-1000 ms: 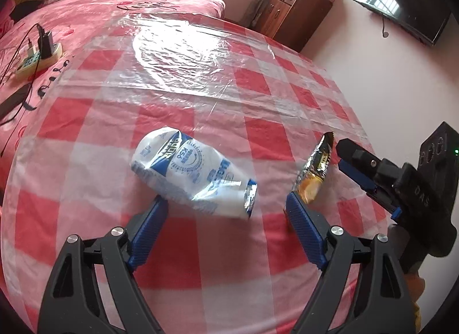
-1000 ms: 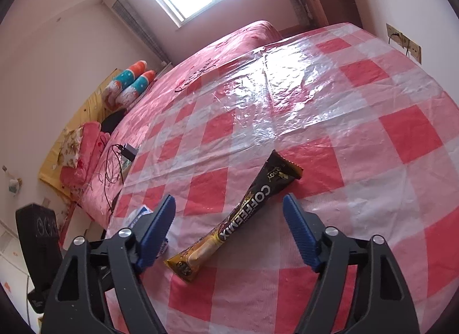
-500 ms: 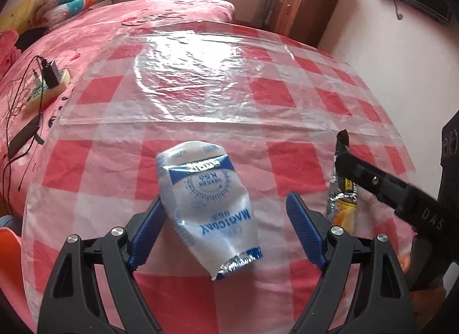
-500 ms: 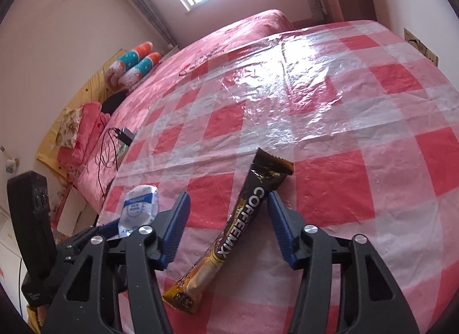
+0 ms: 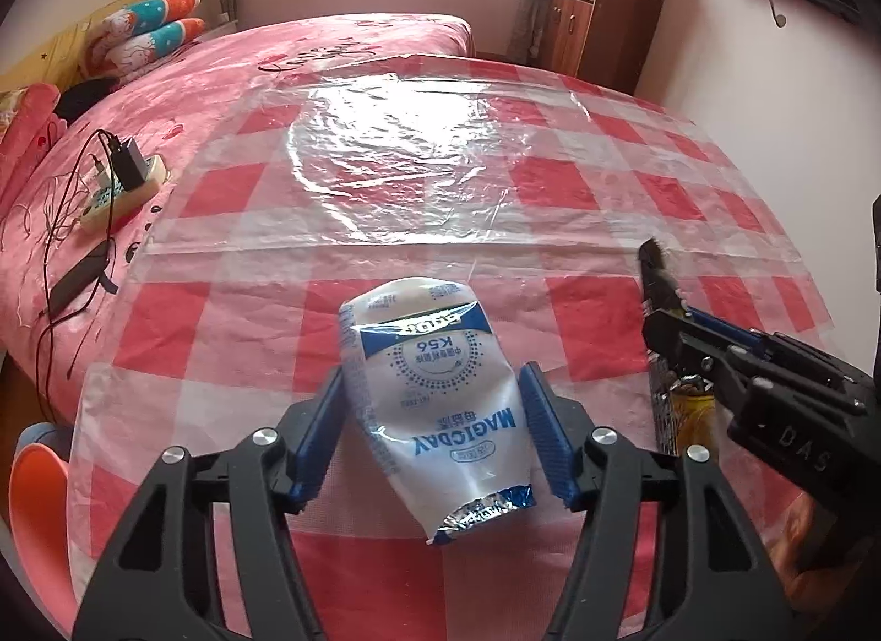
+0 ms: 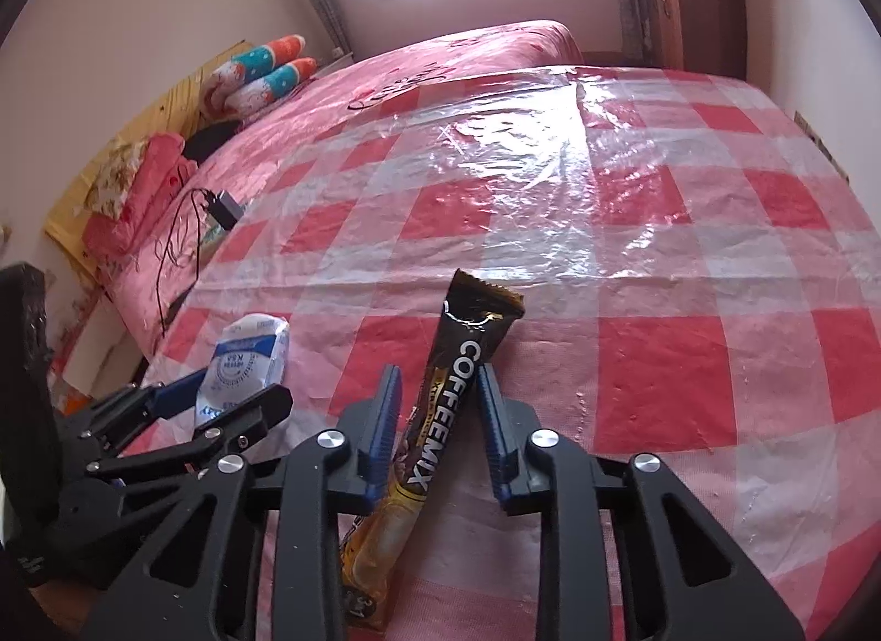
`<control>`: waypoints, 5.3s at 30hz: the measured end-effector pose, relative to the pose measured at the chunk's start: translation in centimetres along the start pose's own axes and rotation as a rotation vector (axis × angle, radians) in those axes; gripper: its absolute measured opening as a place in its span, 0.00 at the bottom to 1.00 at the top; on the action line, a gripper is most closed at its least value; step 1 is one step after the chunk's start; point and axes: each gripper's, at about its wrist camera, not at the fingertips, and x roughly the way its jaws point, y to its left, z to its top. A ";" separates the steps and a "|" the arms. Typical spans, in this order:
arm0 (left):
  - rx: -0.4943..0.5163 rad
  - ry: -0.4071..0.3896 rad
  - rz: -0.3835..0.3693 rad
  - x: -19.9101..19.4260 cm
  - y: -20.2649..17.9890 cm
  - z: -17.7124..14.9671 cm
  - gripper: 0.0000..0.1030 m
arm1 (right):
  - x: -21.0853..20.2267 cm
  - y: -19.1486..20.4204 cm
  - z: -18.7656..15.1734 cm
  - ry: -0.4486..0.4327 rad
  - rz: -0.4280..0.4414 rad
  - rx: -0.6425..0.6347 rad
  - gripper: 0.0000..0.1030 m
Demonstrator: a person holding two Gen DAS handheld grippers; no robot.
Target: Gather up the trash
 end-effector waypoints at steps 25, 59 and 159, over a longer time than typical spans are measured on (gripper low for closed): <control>-0.093 -0.074 -0.025 -0.7 0.9 -0.9 0.61 | -1.9 -2.4 1.2 -0.092 0.226 0.098 0.15; -0.130 -0.178 0.028 -8.0 11.4 -4.8 0.61 | -1.9 3.9 2.6 -0.056 0.264 0.059 0.15; -0.351 -0.167 0.506 -13.7 29.9 -14.7 0.91 | -0.9 28.0 -2.7 -0.154 0.163 -0.391 0.86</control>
